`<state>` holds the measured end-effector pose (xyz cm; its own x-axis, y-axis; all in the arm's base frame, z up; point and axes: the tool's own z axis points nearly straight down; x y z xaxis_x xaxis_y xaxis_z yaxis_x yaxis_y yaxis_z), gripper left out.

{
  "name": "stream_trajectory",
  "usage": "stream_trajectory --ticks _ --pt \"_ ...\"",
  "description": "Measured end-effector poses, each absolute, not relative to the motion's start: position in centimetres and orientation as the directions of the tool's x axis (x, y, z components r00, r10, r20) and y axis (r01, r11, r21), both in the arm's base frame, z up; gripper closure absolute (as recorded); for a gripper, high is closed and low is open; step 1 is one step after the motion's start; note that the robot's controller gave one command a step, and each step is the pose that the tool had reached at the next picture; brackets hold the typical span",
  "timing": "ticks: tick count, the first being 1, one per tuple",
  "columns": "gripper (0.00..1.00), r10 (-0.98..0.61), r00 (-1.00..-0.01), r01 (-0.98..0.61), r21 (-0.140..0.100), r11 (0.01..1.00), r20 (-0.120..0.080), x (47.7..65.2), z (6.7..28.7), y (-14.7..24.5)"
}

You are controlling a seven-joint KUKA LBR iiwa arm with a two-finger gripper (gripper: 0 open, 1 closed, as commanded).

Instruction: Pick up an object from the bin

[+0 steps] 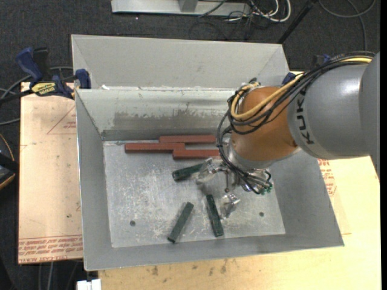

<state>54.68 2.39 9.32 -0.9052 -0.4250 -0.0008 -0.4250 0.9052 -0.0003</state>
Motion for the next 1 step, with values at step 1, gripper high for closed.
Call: stream_trajectory --ticks 1 --pt "1.00 -0.665 -0.747 -0.665 -0.006 0.747 -0.011 52.72 7.69 4.82"
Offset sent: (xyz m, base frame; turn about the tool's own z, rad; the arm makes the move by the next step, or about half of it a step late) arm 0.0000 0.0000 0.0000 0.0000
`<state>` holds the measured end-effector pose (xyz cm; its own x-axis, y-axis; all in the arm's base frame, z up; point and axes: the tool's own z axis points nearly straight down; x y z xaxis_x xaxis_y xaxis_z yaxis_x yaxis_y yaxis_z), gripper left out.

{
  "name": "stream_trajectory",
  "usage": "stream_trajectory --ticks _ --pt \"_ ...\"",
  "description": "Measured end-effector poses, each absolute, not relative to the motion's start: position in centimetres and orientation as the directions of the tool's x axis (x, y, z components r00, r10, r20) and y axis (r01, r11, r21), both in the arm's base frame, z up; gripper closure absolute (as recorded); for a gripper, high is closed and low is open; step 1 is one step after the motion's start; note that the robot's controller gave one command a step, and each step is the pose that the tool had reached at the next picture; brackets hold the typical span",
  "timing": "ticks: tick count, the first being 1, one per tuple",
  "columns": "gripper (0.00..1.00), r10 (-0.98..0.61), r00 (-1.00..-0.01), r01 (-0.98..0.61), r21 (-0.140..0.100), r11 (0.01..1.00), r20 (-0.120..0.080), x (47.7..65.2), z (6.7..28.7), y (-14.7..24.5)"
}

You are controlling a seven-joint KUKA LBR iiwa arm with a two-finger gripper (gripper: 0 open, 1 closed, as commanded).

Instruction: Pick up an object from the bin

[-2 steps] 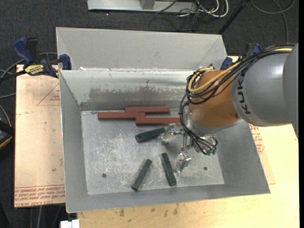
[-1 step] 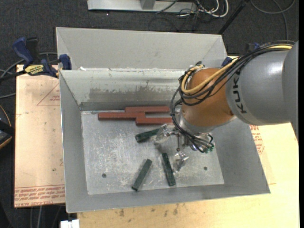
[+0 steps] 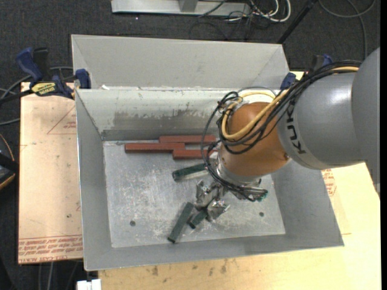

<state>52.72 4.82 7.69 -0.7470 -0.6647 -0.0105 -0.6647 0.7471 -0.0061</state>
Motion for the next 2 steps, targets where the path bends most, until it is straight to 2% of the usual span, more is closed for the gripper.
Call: stream_trajectory --ticks 1,2 --pt "1.00 -0.665 -0.747 -0.665 -0.006 0.747 -0.011 52.7 7.7 4.8" --pt "1.00 -0.851 -0.525 -0.851 -0.001 0.525 -0.004 52.2 17.2 4.0"
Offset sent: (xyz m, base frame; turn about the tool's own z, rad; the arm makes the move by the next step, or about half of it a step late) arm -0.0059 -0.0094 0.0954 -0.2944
